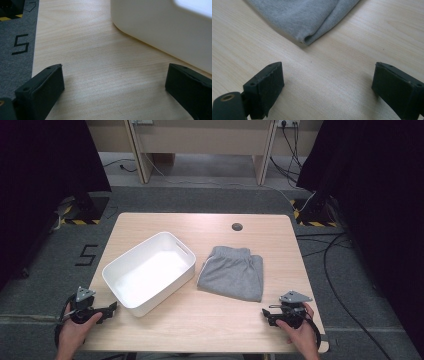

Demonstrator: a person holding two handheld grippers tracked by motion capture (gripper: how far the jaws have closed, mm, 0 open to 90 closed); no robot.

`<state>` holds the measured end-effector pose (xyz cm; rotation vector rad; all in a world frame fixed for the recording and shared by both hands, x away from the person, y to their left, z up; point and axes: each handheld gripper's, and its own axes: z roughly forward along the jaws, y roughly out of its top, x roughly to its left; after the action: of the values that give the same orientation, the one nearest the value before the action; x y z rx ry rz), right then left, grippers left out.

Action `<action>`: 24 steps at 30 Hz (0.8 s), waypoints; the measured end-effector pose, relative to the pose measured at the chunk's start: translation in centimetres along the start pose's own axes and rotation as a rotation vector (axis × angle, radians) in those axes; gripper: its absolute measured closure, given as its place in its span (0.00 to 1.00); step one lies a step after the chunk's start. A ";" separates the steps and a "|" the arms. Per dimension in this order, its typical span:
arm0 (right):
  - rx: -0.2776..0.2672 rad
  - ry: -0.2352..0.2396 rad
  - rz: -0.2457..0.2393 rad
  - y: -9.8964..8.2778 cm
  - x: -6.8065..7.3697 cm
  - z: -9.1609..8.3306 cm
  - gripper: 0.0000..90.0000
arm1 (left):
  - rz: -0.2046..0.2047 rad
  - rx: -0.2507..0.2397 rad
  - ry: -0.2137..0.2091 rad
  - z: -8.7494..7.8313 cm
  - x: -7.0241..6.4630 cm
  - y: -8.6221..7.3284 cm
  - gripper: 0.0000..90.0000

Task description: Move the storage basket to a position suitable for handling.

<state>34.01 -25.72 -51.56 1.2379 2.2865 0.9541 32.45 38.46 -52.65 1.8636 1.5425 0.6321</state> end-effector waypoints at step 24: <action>-0.127 -0.002 -0.058 4.9 2.2 -0.5 0.22 | 0.000 0.000 0.000 0.0 0.0 0.0 0.01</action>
<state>35.41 -22.13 -47.75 1.1131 2.2100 1.0585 32.46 38.46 -52.65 1.8641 1.5424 0.6319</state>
